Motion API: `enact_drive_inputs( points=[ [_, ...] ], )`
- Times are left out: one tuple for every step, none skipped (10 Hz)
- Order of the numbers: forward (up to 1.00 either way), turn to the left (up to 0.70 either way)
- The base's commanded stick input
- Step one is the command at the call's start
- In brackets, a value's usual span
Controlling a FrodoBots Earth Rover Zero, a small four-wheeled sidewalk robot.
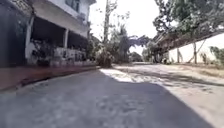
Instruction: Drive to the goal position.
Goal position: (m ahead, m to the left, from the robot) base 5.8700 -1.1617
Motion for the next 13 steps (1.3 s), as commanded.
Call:
enact_drive_inputs(
  points=[
    [1.00, 0.00],
    [1.00, 0.00],
    [1.00, 0.00],
    [1.00, 0.00],
    [1.00, 0.00],
    [1.00, 0.00],
    [1.00, 0.00],
    [1.00, 0.00],
    [1.00, 0.00],
    [1.00, 0.00],
    [1.00, -0.06],
    [1.00, -0.16],
    [1.00, -0.32]
  ],
)
